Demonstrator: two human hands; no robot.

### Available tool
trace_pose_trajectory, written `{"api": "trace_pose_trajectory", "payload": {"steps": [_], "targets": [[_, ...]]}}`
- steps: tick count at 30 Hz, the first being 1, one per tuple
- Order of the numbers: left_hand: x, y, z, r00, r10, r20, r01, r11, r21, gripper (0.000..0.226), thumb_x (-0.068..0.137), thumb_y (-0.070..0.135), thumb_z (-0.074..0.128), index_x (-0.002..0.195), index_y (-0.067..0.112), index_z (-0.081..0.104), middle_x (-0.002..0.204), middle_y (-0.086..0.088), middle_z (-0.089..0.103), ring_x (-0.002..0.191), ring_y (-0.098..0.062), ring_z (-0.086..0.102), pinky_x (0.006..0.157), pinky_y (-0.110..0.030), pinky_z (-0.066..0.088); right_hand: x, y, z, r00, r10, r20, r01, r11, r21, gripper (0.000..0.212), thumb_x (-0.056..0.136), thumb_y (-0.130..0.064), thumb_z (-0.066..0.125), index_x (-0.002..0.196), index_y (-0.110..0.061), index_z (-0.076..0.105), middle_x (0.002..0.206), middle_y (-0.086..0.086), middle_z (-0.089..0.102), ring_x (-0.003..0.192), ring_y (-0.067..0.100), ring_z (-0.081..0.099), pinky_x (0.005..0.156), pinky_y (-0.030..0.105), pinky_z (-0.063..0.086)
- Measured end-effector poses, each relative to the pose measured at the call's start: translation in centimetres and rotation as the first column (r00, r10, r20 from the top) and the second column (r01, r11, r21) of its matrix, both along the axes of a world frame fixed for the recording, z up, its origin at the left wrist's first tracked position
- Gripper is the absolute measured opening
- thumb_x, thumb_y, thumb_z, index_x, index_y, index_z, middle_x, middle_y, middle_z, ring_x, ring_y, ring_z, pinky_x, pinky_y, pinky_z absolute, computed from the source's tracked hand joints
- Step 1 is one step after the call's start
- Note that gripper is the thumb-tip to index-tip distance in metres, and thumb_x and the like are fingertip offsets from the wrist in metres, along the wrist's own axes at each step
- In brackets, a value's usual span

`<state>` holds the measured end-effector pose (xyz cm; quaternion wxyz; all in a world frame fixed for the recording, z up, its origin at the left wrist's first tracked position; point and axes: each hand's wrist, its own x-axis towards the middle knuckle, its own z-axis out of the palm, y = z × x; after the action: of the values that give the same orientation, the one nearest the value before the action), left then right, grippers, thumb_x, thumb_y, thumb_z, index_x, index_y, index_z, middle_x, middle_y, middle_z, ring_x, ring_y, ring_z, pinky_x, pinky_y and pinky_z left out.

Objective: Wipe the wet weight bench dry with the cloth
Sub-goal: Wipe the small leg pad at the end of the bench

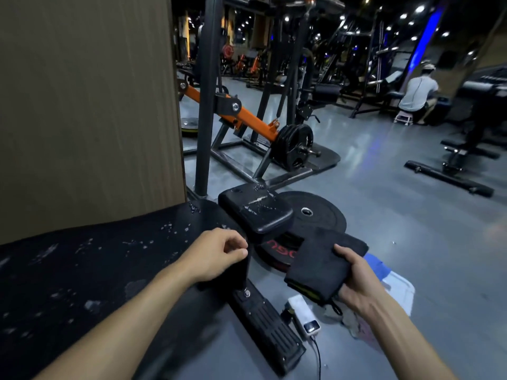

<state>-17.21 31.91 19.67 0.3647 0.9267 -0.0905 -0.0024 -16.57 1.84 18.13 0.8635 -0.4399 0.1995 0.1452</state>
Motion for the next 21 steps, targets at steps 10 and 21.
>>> {"api": "trace_pose_trajectory", "payload": {"steps": [10,21], "targets": [[0.4,1.3,-3.7,0.979,-0.122,0.166,0.059,0.938,0.342,0.035,0.097,0.042,0.054,0.130,0.033,0.058,0.135,0.021,0.056,0.123,-0.009,0.052,0.104,-0.033,0.041,5.3,2.6,-2.9,0.997,-0.080,-0.010,0.070,0.922,-0.380,0.047,0.089,-0.048,0.067,0.119,-0.012,0.068,0.109,0.010,0.076,0.104,0.030,0.071,0.093,0.044,0.055],[7.2,1.5,-3.9,0.967,-0.150,0.207,0.087,0.955,0.284,0.038,0.092,0.054,0.048,0.123,0.037,0.061,0.132,0.025,0.058,0.121,-0.004,0.052,0.103,-0.031,0.041,19.4,3.8,-3.3,0.972,0.022,0.233,0.160,0.664,-0.731,0.034,0.082,-0.049,0.066,0.100,-0.020,0.071,0.102,0.000,0.076,0.096,0.024,0.072,0.096,0.050,0.055]]}}
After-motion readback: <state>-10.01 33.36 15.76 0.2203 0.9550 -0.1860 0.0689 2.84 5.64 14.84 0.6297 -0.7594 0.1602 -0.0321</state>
